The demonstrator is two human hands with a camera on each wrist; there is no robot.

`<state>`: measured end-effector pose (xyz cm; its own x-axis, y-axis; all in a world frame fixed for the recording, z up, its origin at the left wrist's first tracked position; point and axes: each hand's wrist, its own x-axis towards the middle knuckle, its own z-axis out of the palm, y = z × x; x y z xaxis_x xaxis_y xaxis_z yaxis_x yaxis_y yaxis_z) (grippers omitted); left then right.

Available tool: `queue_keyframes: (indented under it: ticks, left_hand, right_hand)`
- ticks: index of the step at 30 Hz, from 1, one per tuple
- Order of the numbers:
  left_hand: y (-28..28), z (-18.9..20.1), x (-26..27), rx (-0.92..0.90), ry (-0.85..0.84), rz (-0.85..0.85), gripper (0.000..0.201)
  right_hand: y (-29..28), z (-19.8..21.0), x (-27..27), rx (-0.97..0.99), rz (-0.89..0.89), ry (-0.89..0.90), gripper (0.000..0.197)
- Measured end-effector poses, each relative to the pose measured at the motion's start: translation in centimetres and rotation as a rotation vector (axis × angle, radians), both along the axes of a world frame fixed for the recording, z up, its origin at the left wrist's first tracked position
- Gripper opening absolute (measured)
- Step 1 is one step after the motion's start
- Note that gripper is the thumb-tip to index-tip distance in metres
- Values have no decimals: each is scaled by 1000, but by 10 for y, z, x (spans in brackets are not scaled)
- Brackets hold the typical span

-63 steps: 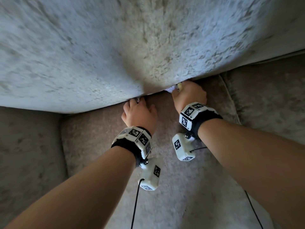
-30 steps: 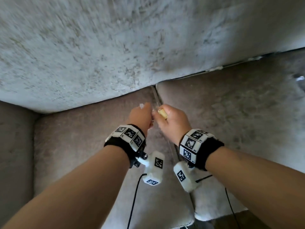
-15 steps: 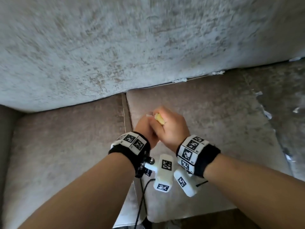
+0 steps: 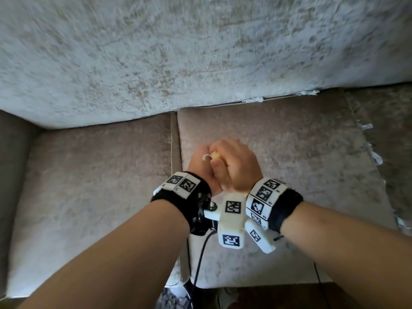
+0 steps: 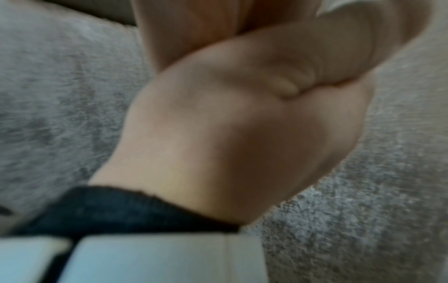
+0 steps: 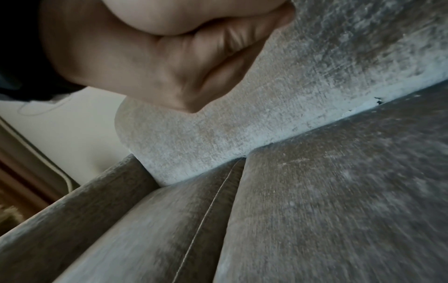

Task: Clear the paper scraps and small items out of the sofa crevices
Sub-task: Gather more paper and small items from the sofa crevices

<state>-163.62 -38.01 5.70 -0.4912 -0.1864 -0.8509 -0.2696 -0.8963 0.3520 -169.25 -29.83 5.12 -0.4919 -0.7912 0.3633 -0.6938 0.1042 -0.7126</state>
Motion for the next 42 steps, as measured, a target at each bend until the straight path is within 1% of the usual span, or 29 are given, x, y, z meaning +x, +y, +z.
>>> queue_keyframes:
  ticks: [2,4,6,8,10,11,13,15,17,21,24,29,33,37,40,42]
  left_hand:
    - [1,0,1,51,46,29,23]
    - [3,7,4,86,100,29,20]
    - [3,10,5,102,132,59,25]
    - [4,11,7,94,164,80,32]
    - [5,10,10,66,162,99,39]
    - [4,9,11,55,153,111,45]
    - [4,6,12,74,146,140,64]
    - [4,6,12,80,141,131,82]
    - [4,7,12,23,131,120,88]
    - [3,5,7,-28,175,71,85]
    - [4,0,3,-2,212,43,75]
    - [4,-7,6,53,253,73,62]
    - [3,-9,10,96,256,67,45]
    - [4,-13,9,90,208,43,37]
    - [5,-13,5,98,175,17,31]
    - [6,-12,0,104,147,26,29]
  right_hand:
    - [-2,-2,-1,-21,8,-7,56]
    - [-3,-3,-2,-51,8,-17,41]
    - [-3,-2,-3,-64,-1,-1,35]
    - [-4,0,-2,-19,-13,28,33]
    - [-4,1,0,26,-8,47,31]
    - [-5,1,1,40,0,52,32]
    - [-5,2,3,68,7,64,33]
    - [-4,3,4,103,-14,103,34]
    - [-5,4,6,158,-46,147,36]
    - [-6,2,6,244,-80,167,42]
    - [-5,0,3,259,-118,191,45]
    - [-5,-6,6,279,-162,183,46]
    - [-2,-13,11,313,-208,105,47]
    - [3,-12,15,312,-203,4,46]
    - [9,-10,14,279,-163,-16,54]
    - [14,-10,9,288,-155,-44,54]
